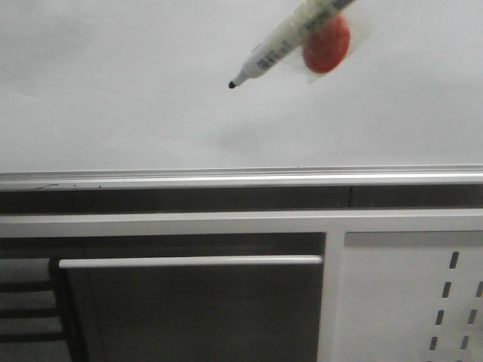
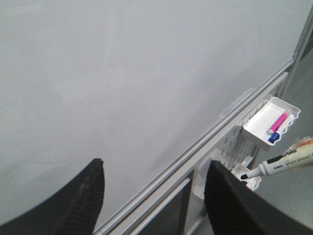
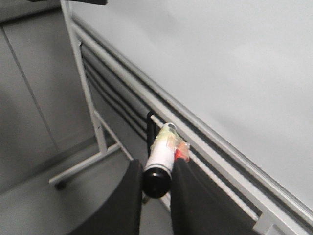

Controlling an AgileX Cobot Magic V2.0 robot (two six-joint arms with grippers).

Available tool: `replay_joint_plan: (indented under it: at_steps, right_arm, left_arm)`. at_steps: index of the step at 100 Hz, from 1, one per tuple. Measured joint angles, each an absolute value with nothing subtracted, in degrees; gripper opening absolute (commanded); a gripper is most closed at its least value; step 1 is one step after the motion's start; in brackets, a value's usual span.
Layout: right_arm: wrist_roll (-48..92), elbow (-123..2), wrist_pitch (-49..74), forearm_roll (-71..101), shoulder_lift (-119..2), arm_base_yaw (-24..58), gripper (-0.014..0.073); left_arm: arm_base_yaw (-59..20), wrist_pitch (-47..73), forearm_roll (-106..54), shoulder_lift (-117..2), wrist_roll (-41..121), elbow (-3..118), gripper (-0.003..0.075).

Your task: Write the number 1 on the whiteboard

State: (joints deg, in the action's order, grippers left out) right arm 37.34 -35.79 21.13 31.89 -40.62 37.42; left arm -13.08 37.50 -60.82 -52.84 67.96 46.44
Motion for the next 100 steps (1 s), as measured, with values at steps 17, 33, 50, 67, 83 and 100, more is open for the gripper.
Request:
replay_joint_plan:
  at_steps: [17, 33, 50, 67, 83, 100]
  right_arm:
    - [37.3, -32.6, 18.5, 36.1, -39.3, 37.8, -0.0050]
    - [37.3, -32.6, 17.3, 37.0, -39.3, 37.8, -0.0041]
    - [37.3, -32.6, 11.9, 37.0, -39.3, 37.8, -0.0041]
    - [37.3, -32.6, 9.7, 34.4, -39.3, 37.8, -0.0041]
    - [37.3, -32.6, 7.6, 32.8, -40.4, 37.8, -0.0041]
    - [37.3, -32.6, 6.6, 32.5, -42.9, 37.8, -0.0041]
  left_arm:
    - [-12.5, 36.0, -61.1, -51.0, 68.0, 46.3, 0.0250]
    - [-12.5, 36.0, -61.1, -50.0, 67.5, 46.3, -0.0010]
    - [-12.5, 33.3, -61.7, -46.9, 67.4, 44.9, -0.0020]
    - [-12.5, 25.7, -64.4, -42.1, 67.1, 39.9, -0.0020]
    - [-12.5, 20.6, -66.6, -38.6, 67.1, 35.7, -0.0020]
    - [-12.5, 19.7, -67.1, -37.8, 67.1, 34.8, -0.0020]
